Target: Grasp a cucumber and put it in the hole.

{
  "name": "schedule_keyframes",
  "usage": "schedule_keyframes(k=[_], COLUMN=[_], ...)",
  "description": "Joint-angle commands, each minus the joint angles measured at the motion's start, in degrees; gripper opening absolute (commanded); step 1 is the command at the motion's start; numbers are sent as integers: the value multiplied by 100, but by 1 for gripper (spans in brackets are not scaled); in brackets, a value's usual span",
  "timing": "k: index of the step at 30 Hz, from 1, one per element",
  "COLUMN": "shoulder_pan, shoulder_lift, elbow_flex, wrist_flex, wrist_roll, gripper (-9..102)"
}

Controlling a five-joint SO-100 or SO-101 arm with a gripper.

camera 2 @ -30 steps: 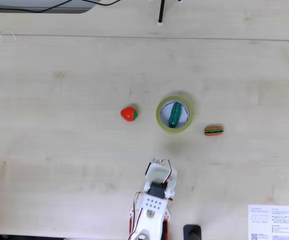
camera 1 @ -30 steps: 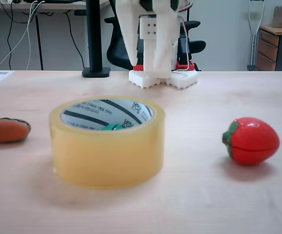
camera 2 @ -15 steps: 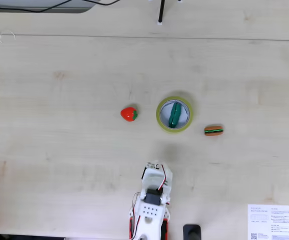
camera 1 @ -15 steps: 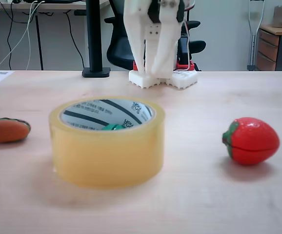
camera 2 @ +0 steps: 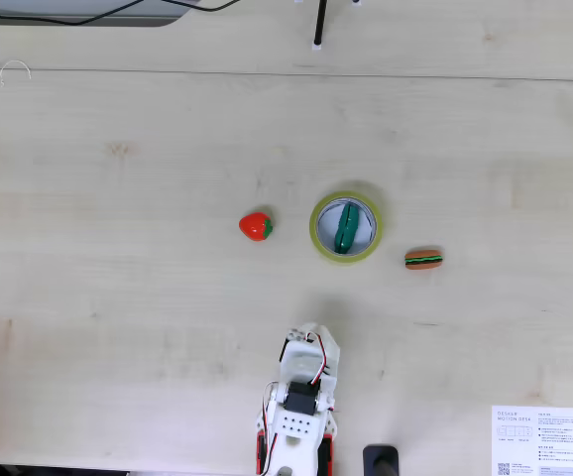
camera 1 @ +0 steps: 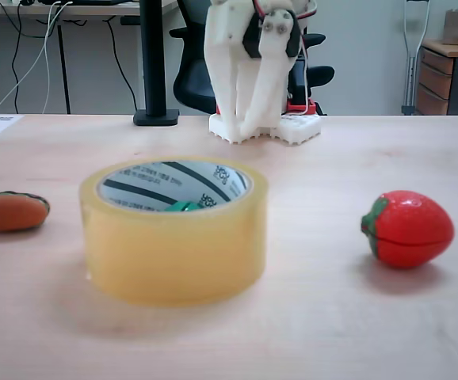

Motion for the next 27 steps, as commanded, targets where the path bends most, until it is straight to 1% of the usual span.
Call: schedule_keyframes(k=[1, 6, 10, 13, 27], shoulder_pan=[-35, -35, -35, -35, -35], shoulder_lift=[18, 26, 26, 26, 26], elbow_flex=[114, 272, 510, 519, 536], wrist_flex=[-62, -105, -202, -202, -246], wrist_roll=[-26, -26, -26, -26, -26], gripper=[1, 1, 4, 0, 0])
